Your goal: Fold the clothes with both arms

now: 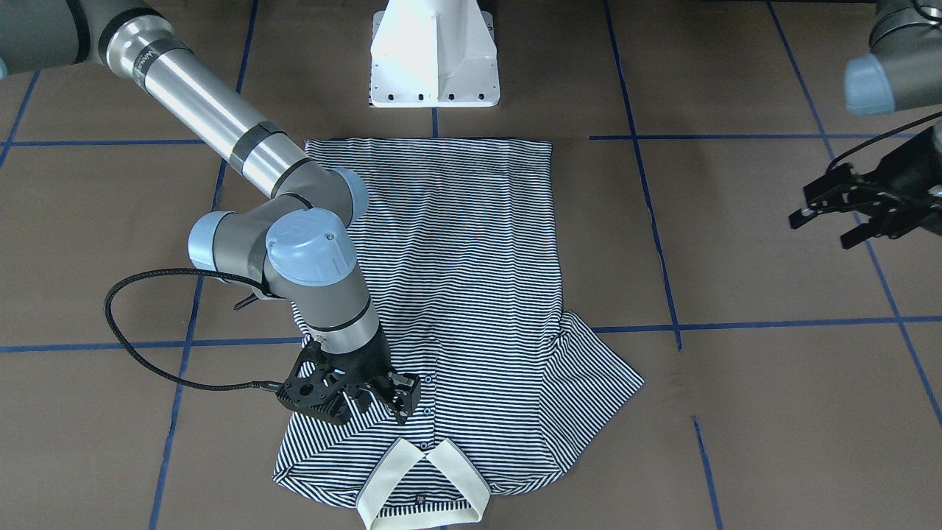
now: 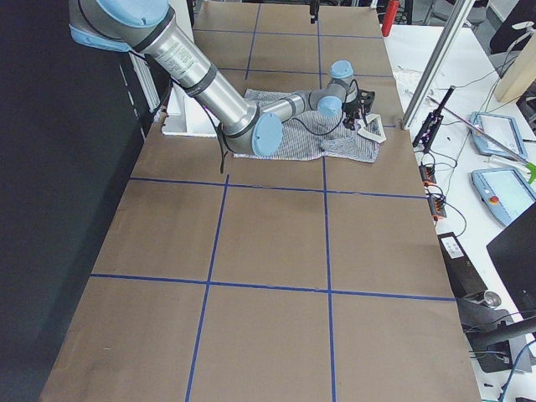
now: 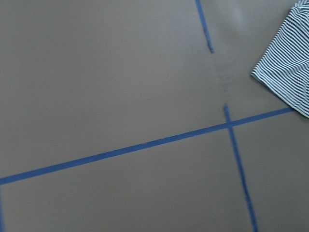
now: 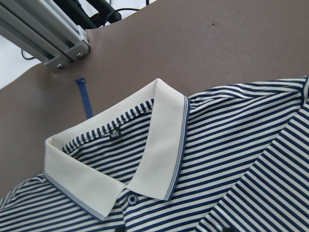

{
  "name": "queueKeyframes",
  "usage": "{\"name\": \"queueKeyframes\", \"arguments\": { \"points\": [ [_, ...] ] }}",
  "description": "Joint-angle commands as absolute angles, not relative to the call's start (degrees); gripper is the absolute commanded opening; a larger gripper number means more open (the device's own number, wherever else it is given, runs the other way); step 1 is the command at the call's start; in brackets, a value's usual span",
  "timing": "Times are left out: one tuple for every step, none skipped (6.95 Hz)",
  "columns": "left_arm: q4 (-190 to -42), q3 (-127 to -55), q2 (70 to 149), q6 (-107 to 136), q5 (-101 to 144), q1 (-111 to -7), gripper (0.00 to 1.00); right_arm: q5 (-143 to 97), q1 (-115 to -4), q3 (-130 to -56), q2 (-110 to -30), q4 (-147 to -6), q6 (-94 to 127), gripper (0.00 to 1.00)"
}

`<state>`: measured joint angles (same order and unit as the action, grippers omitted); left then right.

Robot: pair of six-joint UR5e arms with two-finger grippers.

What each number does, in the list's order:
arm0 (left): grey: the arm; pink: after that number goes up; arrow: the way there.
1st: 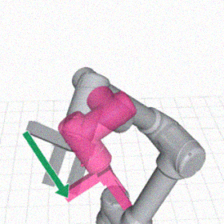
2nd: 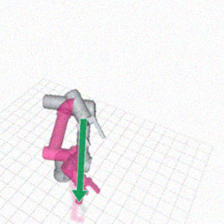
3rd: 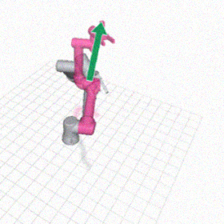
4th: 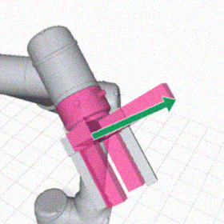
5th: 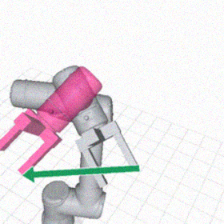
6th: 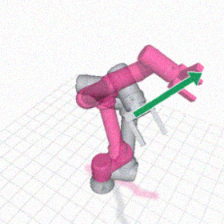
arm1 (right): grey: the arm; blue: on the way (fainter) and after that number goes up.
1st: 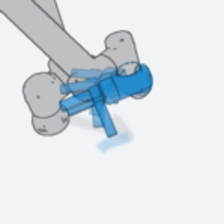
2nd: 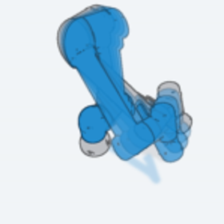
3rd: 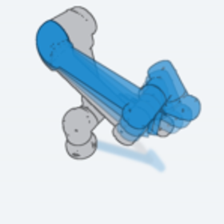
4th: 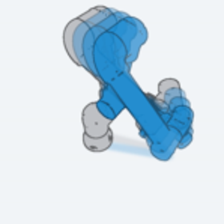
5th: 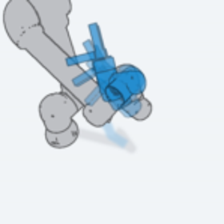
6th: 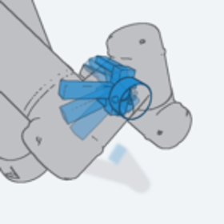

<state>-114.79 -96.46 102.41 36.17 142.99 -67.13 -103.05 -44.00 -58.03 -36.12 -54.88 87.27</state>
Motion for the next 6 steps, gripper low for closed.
{"name": "queueKeyframes", "arguments": {
  "points": [
    [-118.5,-85.5,118.3,54.2,133.3,-54.0,1.0,-103.4,-44.4,-71.9,-44.7,-54.8,87.4,1.0],
    [-121.0,-80.7,121.4,57.0,131.0,-53.2,0.99,-103.4,-45.0,-78.0,-48.9,-54.6,87.5,1.0],
    [-126.2,-74.8,122.5,57.3,129.7,-53.1,0.98,-103.6,-45.6,-83.4,-52.9,-54.6,87.4,1.0],
    [-128.6,-70.8,124.4,58.3,121.7,-52.9,0.96,-103.7,-45.6,-86.8,-55.8,-54.6,87.4,1.0],
    [-128.4,-67.7,126.0,58.4,116.8,-51.9,0.9,-103.6,-45.5,-88.2,-57.1,-54.5,87.4,1.0],
    [-128.5,-64.3,127.9,58.4,114.0,-51.2,0.85,-103.6,-45.4,-88.8,-57.2,-54.5,87.5,1.0]
  ]
}}
